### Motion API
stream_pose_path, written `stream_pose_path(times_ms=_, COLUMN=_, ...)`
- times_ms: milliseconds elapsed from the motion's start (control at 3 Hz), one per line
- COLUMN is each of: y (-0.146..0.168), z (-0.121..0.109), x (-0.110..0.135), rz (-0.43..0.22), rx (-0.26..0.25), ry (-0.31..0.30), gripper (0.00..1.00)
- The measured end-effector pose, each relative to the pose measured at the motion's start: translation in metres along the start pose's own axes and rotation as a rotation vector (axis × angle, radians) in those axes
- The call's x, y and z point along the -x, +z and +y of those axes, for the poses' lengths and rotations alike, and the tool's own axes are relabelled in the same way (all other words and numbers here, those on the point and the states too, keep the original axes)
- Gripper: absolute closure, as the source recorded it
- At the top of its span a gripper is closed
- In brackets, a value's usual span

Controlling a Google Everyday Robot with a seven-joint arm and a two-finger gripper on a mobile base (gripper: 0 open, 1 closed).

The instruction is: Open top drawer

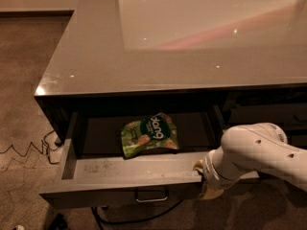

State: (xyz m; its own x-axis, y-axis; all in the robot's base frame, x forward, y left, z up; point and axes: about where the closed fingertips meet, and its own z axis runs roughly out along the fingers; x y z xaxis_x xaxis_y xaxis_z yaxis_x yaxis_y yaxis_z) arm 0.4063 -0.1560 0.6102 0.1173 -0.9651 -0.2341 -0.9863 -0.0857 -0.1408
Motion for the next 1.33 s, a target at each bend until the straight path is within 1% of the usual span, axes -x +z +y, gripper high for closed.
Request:
stream_pose_path(times_ms=333, y=-0.0005, z=0.0, x=0.0005, rz=0.0, rx=0.0, ry=0.0, gripper=0.88)
stream_pose_path(times_ms=667, y=-0.0005, z=0.0, x=0.0005, rz=0.0, rx=0.0, ry=0.0, gripper=0.88)
stream_pose_path(times_ms=1333, y=-0.0006, z=0.0, x=0.0005, rz=0.0, rx=0.0, ry=0.0, gripper=0.42)
